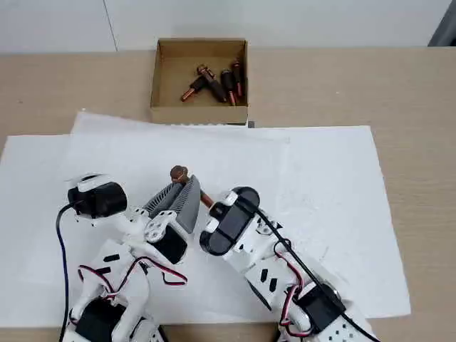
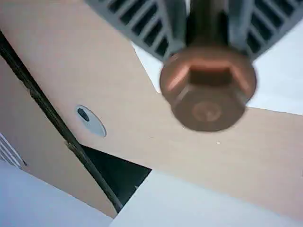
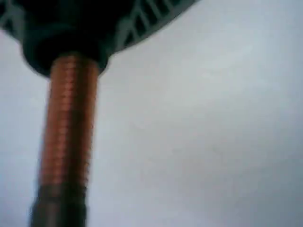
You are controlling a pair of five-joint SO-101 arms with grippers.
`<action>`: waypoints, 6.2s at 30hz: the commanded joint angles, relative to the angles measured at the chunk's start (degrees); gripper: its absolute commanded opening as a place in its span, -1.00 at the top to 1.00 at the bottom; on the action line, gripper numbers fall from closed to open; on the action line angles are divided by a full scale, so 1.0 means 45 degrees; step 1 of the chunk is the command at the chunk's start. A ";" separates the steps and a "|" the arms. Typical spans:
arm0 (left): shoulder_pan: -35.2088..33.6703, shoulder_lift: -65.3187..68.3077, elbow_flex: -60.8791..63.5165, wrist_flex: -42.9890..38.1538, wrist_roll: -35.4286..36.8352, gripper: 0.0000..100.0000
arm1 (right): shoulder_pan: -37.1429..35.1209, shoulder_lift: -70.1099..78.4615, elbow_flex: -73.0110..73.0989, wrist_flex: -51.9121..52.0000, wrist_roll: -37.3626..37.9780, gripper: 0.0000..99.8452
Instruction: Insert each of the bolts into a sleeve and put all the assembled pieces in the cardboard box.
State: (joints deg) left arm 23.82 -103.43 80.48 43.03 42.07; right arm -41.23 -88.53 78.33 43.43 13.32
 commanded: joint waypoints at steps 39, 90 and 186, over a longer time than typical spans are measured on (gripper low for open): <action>-0.0059 -0.0117 0.1553 0.1582 -0.2735 0.48 | -0.0225 -0.0107 -0.0078 -0.0400 0.0137 0.99; -0.5294 -0.0137 0.3429 0.1582 -0.9670 0.99 | 0.4991 0.0049 -0.1016 -0.0303 -0.3028 0.99; -0.5411 -0.0098 0.3526 0.1641 -1.0022 0.99 | 0.4796 2.6540 -2.7331 0.0967 0.0488 0.99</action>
State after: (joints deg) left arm -0.79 -103.43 96.66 50.24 -2.59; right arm -20.57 38.68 -41.85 44.31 17.89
